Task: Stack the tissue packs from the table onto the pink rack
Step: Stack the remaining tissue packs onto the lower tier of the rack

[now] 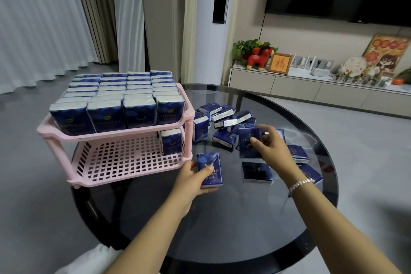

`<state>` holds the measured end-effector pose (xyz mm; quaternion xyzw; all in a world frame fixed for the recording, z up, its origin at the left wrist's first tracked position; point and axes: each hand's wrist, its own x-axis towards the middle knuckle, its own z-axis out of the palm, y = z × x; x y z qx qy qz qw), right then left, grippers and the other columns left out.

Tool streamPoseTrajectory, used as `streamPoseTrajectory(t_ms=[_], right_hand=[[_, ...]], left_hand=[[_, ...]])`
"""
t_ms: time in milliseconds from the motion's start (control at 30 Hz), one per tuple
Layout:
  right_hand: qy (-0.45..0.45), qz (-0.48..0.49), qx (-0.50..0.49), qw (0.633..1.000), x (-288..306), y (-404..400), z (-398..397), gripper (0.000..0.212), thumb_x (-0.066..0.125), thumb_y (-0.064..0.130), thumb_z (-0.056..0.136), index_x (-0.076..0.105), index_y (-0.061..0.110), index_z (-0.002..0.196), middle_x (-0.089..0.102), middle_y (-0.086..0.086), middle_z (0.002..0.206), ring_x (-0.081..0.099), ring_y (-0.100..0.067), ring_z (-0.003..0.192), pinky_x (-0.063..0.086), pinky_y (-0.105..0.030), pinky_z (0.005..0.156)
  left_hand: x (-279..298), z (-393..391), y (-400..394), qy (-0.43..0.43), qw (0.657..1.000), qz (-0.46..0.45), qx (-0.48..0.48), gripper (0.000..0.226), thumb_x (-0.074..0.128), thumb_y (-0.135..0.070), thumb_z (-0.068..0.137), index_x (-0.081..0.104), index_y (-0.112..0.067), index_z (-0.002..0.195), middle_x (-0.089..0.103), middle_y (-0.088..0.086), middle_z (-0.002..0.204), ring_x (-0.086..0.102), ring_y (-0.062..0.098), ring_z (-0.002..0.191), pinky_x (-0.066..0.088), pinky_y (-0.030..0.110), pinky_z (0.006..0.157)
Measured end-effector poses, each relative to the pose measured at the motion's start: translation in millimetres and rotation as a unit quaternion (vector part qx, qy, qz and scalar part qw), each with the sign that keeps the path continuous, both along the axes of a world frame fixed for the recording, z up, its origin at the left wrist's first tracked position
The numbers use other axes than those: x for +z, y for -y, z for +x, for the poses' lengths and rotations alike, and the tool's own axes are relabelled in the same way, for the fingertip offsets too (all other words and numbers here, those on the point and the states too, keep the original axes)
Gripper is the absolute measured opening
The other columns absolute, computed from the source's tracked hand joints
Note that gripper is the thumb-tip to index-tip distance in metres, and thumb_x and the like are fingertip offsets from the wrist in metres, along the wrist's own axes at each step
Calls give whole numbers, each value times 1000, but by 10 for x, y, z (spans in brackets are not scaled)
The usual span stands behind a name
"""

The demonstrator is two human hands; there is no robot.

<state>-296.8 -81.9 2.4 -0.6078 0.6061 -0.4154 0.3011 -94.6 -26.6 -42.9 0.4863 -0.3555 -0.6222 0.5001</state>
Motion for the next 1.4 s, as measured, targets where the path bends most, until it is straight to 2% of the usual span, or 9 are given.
streamPoseTrajectory(t_ms=[133,233,367,600,833,967,1100,1233,1400], right_hand=[[157,28,22,987,23,-213,93,52,53,11,93,39,37,136,49,-7,70,47,-16,58,46,-24,54],[323,65,41,943,16,-368,283,43,47,3,93,49,33,124,62,-5,84,58,-16,60,53,-24,53],[378,68,-1,923,-118,-486,506,23,49,3,90,48,19,105,63,-8,95,64,-19,77,55,-32,67],[266,27,-37,963,-347,-638,685,16,64,14,85,49,16,82,55,2,80,52,-14,76,43,-30,74],[168,3,-20,986,-356,-653,569,10,68,18,84,59,12,84,61,4,77,54,-1,65,44,-12,62],[-109,-15,-104,988,-376,-440,205,26,62,24,87,63,16,113,60,-5,111,56,-22,101,45,-35,91],[-325,86,-101,936,-397,-326,-8,58,56,48,87,45,16,135,47,-11,135,37,-32,125,32,-38,103],[-309,133,-101,936,-445,-304,-37,69,56,60,82,42,18,134,50,-12,133,43,-34,123,39,-39,97],[-126,63,-75,987,-459,-400,64,64,75,33,76,46,18,131,48,-8,129,49,-25,117,40,-30,89]], left_hand=[[19,-39,-29,-10,1000,-13,-7,26,56,-1,91,53,-14,113,65,6,109,67,17,85,60,37,73],[23,-69,-34,-22,1000,-2,-3,29,52,1,92,49,-12,117,62,11,116,64,20,91,55,42,84],[42,-105,-65,-70,998,0,-8,34,48,6,92,45,-11,122,59,17,123,59,28,104,48,47,92],[74,-91,-72,-155,987,-22,-21,38,50,-7,93,41,-9,131,63,13,120,66,22,97,52,39,81],[36,-125,-53,-75,997,-18,13,40,61,-12,89,43,-9,125,64,12,118,64,26,105,52,47,91],[28,-97,-19,-54,998,-12,34,33,60,-11,90,46,-11,120,65,7,112,64,23,101,51,48,94],[0,-90,-11,-45,998,-8,33,36,61,-11,90,46,-10,122,65,6,111,65,22,99,53,45,90],[-10,-68,-8,-41,998,-10,37,35,62,-11,89,47,-11,121,65,6,112,66,21,97,54,43,88],[-14,-49,-28,-14,999,-17,43,34,64,-13,88,48,-14,118,66,4,109,67,20,96,55,40,84]])
